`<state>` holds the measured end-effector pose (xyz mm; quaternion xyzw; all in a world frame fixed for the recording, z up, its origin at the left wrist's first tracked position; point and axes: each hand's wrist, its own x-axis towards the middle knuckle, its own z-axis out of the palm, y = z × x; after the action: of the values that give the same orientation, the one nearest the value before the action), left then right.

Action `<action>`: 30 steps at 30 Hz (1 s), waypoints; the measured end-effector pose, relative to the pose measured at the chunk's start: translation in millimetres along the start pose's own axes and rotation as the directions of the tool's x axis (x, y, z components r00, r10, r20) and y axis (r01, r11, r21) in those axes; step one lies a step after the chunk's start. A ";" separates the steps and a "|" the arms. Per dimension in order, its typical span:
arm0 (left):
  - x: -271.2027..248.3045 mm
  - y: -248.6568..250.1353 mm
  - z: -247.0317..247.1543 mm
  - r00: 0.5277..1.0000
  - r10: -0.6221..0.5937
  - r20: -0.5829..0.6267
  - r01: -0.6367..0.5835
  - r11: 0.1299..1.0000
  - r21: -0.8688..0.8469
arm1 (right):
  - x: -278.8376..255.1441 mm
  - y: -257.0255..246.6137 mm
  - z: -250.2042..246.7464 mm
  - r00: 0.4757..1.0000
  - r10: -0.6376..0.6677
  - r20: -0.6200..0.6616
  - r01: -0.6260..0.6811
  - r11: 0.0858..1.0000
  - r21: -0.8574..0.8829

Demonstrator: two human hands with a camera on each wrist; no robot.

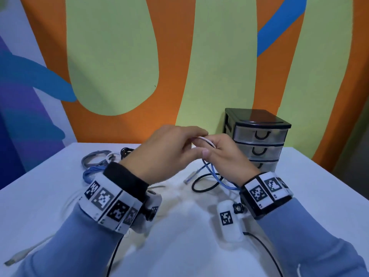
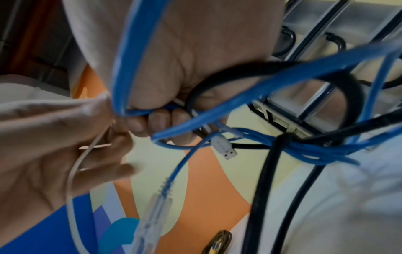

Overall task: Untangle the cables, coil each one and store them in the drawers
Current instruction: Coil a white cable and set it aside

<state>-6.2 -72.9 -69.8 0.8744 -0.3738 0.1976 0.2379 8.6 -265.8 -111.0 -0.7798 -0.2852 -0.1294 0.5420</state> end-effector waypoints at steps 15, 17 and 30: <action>-6.9 -37.6 -54.2 0.719 -0.278 -0.637 -0.077 0.879 -0.471 | 2.3 18.0 -2.1 0.984 0.163 -0.073 -0.170 0.981 -0.099; -7.3 -34.4 -47.2 0.881 -0.185 -0.435 -0.049 0.880 -0.472 | 4.5 6.4 0.6 0.967 0.225 -0.120 -0.202 0.963 0.181; -6.7 -37.2 -37.4 0.963 -0.238 -0.129 0.127 0.818 -0.561 | 1.1 -30.0 1.8 0.956 0.288 -0.059 -0.260 0.920 0.294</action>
<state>11.0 -25.5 -53.1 0.7783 -0.3038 0.1425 0.5307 -8.3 -256.3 -87.9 -0.7191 -0.1610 -0.0493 0.6742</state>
